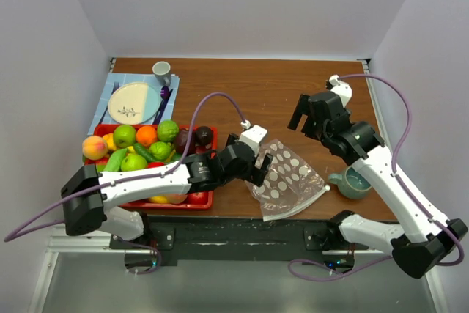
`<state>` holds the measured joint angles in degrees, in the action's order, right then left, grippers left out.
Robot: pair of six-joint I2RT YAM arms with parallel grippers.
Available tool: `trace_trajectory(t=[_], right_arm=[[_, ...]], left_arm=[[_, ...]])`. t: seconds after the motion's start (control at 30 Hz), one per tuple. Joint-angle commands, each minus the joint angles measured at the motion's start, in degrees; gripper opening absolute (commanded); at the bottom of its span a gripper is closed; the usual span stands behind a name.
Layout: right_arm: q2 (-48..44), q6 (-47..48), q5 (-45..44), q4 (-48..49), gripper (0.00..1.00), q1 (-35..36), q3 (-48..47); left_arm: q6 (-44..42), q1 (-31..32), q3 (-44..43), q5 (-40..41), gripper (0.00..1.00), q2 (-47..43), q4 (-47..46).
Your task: Place the food in the zip-top bag and seal the zipper
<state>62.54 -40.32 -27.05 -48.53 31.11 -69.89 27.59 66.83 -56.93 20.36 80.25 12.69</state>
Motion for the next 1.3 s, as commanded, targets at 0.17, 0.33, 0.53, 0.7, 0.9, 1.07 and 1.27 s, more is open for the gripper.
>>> trace_trajectory(t=[0.17, 0.33, 0.53, 0.7, 0.9, 1.07, 1.27], right_arm=[[-5.58, 3.05, -5.02, 0.54, 0.99, 0.00, -3.50], [-8.05, 3.49, -6.61, -0.42, 0.99, 0.00, -4.38], [-10.68, 2.70, -8.28, -1.83, 0.99, 0.00, -2.81], [-12.01, 2.43, -8.64, -1.65, 0.99, 0.09, -1.92], [-12.27, 2.35, -8.81, -2.53, 0.99, 0.00, -1.83], [-13.06, 2.08, -8.81, -2.71, 0.99, 0.00, -1.30], [-13.06, 1.64, -8.99, -2.62, 0.99, 0.00, 0.01]], left_arm=[[-8.08, 9.01, -13.46, 10.12, 1.00, 12.37, 7.61], [-9.13, 13.76, -16.28, 11.81, 1.00, 18.09, 7.79], [-9.84, 16.67, -17.78, 8.65, 1.00, 21.26, 6.91], [-9.84, 17.89, -18.57, 6.80, 1.00, 22.32, 5.86], [-10.19, 19.13, -20.86, 6.01, 1.00, 22.93, 4.89], [-9.14, 19.30, -20.60, 7.24, 1.00, 25.83, 3.41], [-8.08, 19.57, -19.10, 9.59, 1.00, 27.07, -1.26]])
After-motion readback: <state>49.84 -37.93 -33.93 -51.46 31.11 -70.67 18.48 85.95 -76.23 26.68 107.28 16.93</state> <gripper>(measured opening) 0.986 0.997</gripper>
